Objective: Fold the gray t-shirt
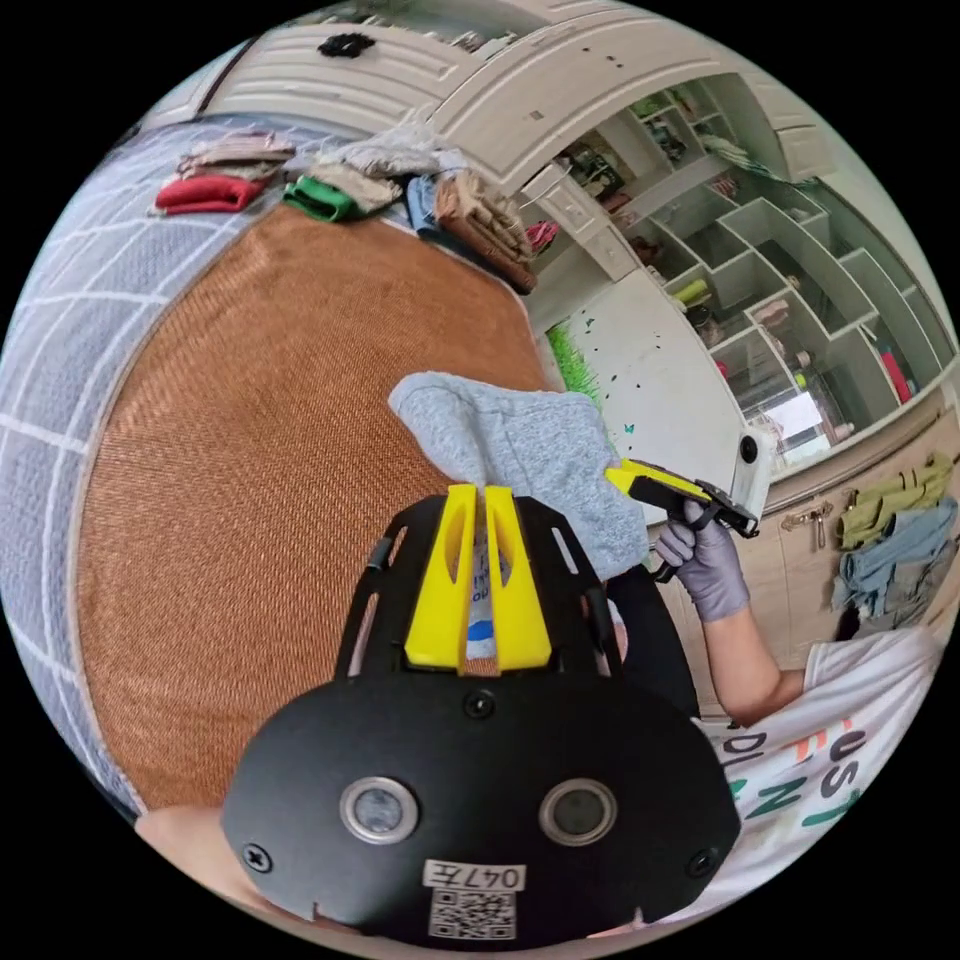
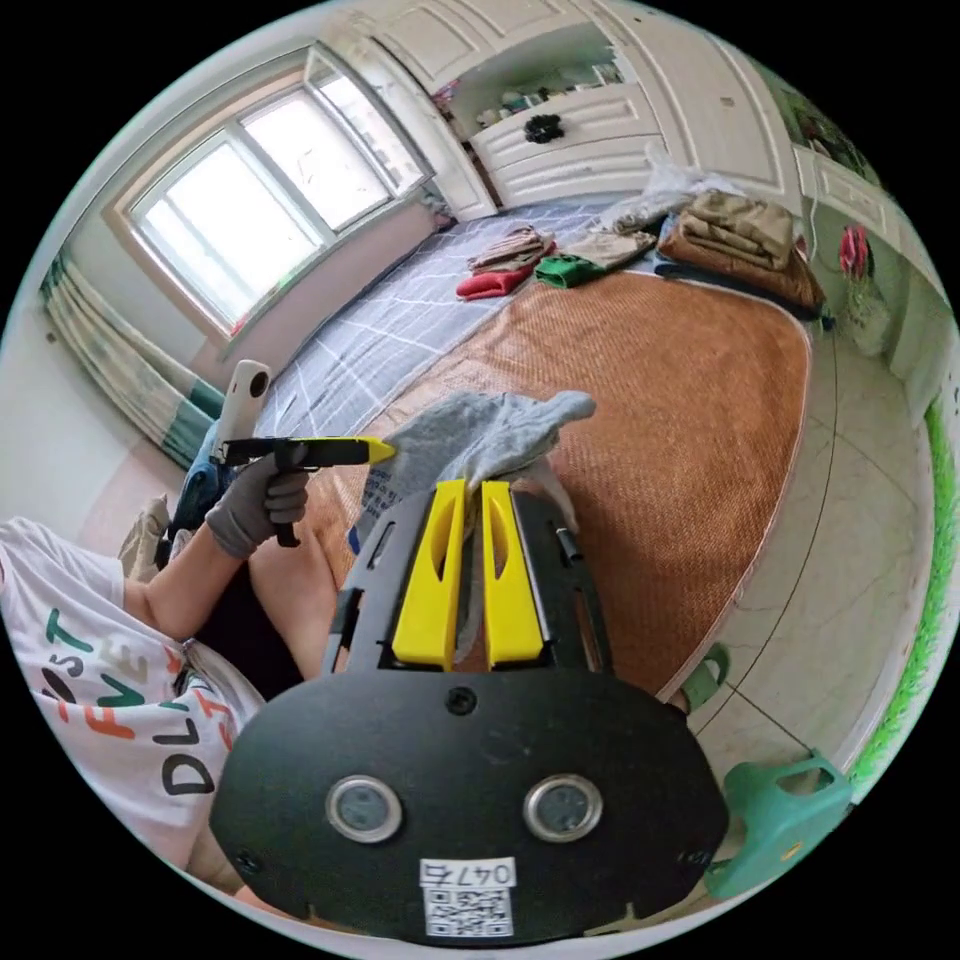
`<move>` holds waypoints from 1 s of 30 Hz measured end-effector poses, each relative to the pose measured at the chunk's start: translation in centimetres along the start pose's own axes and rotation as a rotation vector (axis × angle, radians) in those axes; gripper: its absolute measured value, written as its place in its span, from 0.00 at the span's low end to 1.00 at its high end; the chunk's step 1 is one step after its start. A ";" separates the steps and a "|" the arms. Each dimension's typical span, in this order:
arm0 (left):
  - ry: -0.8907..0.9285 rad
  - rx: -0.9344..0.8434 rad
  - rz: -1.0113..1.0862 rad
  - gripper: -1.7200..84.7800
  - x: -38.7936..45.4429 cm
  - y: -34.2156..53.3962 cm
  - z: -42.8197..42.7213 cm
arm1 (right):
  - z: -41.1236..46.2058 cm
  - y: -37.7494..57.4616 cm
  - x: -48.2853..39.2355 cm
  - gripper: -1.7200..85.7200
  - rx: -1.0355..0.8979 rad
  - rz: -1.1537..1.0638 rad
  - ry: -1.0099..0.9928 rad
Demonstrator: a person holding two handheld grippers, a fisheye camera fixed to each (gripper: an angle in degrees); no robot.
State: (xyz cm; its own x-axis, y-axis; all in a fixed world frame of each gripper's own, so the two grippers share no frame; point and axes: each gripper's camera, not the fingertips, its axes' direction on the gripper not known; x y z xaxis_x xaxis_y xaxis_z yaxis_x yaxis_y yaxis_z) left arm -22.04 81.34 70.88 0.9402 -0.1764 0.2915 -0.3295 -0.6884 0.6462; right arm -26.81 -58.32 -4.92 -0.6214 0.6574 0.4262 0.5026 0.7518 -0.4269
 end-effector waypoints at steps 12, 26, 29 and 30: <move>-0.233 0.352 -0.017 0.01 9.0 34.2 -48.8 | -4.6 -4.5 -29.7 0.02 0.032 -0.526 -0.340; -0.737 0.618 -0.673 0.13 24.3 77.7 -87.1 | 4.1 0.2 -66.1 0.05 -0.262 -0.885 -0.891; -0.863 0.574 -0.898 0.21 24.5 82.8 -86.7 | 8.3 2.5 -66.8 0.13 -0.361 -0.889 -0.759; -0.895 0.586 -0.917 0.21 25.4 83.4 -86.6 | 8.7 2.6 -66.5 0.14 -0.373 -0.883 -0.744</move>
State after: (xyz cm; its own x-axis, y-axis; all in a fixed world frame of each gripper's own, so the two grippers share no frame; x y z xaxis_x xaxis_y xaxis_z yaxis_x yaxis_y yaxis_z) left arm -33.17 80.41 193.21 0.6068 0.2598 -0.7512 0.2966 -0.9508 -0.0893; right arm 10.58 -100.51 -41.30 -0.9694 -0.1865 -0.1598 -0.2021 0.9755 0.0875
